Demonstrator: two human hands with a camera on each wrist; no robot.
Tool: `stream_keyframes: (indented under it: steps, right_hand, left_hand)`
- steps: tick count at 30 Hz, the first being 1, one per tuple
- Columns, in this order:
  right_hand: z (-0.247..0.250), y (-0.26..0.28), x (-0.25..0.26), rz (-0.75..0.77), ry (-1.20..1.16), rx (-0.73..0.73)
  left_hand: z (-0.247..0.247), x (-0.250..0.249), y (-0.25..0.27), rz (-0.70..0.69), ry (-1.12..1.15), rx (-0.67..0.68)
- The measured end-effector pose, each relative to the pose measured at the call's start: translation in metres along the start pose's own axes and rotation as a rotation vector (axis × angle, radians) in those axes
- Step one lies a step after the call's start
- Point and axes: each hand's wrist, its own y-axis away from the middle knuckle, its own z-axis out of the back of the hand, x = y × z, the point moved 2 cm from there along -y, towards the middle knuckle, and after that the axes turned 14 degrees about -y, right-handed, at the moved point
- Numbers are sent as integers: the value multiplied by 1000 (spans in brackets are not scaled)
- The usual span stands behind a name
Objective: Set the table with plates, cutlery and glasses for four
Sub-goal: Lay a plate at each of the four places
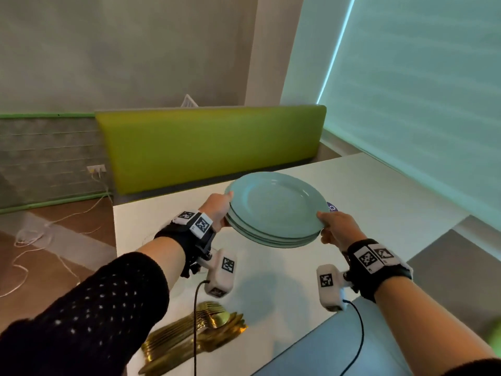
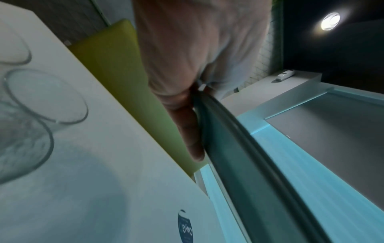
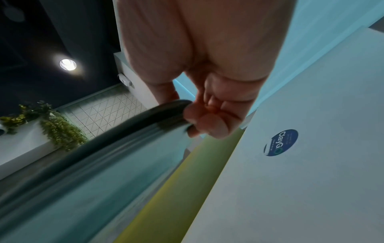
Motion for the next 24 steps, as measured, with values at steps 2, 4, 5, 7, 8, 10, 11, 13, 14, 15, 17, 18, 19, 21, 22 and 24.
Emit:
stream_keyframes:
  steps: [2,4,5,7,8,10,11,13,14,15,17,18,19,21,22,24]
  right_hand:
    - [6,-1,-4,-34,-9,-11]
    - [13,-2,-10,-56,-21,-1]
    - [15,-5,-12,-69,-38,7]
    - [21,-8,-19,-100,-80,1]
    - [25,-9,-22,-115,-107,-9]
    - [34,-13,-28,-138,-197,-45]
    - [40,-15,-31,-147,-253,-78]
    - [53,-21,-37,-161,-344,-149]
    - [60,-23,-40,-169,-361,-173]
    - [65,-24,-44,-175,-373,-196]
    - [76,-27,-53,-183,-401,-248]
    - [82,-29,-60,-188,-410,-280]
    - [86,-31,-66,-193,-408,-309]
    - [92,-32,-82,-205,-367,-363]
    - [93,-31,-91,-212,-317,-378]
    - [92,-28,-108,-241,-228,-383]
  left_hand:
    - [-10,7,-2,26,34,-21]
    - [-19,15,-12,45,58,-74]
    - [-20,21,-24,60,48,-112]
    - [-22,45,-66,69,-10,-192]
    - [-23,51,-76,64,-41,-218]
    - [-25,45,-65,52,-92,-260]
    - [-25,36,-51,49,-107,-292]
    - [-23,26,-37,51,-142,-366]
    - [-21,24,-36,54,-153,-406]
    - [-17,24,-36,64,-156,-434]
    - [-9,25,-38,78,-141,-475]
    - [-4,25,-40,82,-142,-503]
    - [1,26,-42,90,-150,-529]
    - [11,27,-44,105,-166,-568]
    - [16,28,-45,110,-173,-578]
    - [22,30,-46,119,-188,-588]
